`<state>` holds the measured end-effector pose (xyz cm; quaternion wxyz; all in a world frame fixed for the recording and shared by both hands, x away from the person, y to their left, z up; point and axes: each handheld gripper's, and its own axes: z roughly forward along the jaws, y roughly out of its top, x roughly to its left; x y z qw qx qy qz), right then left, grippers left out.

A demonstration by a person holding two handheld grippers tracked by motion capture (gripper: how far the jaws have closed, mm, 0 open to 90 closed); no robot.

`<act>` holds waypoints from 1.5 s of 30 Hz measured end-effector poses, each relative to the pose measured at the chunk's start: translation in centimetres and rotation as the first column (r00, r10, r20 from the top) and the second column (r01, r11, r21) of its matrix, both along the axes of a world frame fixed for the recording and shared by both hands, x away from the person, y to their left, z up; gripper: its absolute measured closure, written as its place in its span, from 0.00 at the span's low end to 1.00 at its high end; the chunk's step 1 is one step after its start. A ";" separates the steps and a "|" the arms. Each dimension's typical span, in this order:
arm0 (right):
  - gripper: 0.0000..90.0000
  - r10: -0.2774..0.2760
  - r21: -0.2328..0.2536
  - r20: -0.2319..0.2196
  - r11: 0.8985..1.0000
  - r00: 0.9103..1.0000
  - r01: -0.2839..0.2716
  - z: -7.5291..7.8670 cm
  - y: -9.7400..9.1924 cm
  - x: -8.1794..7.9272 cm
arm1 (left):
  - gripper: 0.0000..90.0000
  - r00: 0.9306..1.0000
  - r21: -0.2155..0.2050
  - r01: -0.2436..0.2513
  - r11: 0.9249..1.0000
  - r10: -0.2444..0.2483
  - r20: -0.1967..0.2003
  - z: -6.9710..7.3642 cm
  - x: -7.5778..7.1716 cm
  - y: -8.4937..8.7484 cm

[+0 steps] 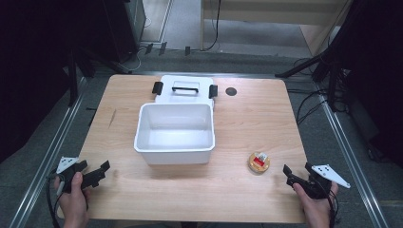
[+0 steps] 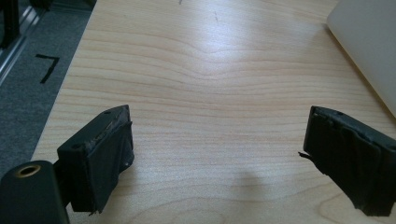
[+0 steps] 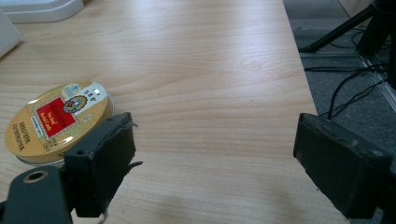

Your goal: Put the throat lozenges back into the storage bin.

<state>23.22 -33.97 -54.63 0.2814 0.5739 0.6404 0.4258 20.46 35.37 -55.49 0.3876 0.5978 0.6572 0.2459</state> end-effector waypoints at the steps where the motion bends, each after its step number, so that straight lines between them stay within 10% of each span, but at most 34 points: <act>1: 0.14 0.001 0.000 0.000 1.000 1.000 -0.001 0.0 0.0 0.0 | 0.10 1.000 0.002 -0.004 1.000 0.004 0.002 0.0 0.0 0.0; 14: 0.15 0.034 -0.095 -0.022 0.995 0.999 -0.036 0.0 1.1 0.1 | 0.10 1.000 0.005 -0.008 1.000 0.008 0.011 0.0 -0.1 -0.1; 27: 0.15 0.115 -0.177 -0.145 0.974 0.983 -0.140 1.7 2.8 1.1 | 0.10 1.000 0.003 0.002 1.000 -0.002 0.005 0.0 -0.1 0.0; 37: 0.15 0.232 -0.303 -0.350 0.888 0.907 -0.344 3.4 4.8 3.0 | 0.10 1.000 0.018 0.005 1.000 -0.005 -0.001 0.0 0.0 -0.2; 41: 0.15 0.282 -0.341 -0.445 0.824 0.850 -0.452 3.9 6.3 3.9 | 0.10 1.000 0.021 0.008 1.000 -0.008 -0.002 0.0 0.0 -0.2; 42: 0.15 0.282 -0.341 -0.445 0.824 0.850 -0.452 3.9 6.3 3.9 | 0.10 1.000 0.021 0.008 1.000 -0.008 -0.002 0.0 0.0 -0.2; 45: 0.15 0.288 -0.348 -0.530 0.784 0.797 -0.514 4.2 7.4 4.6 | 0.10 1.000 0.019 0.007 1.000 -0.007 -0.002 0.0 0.0 -0.2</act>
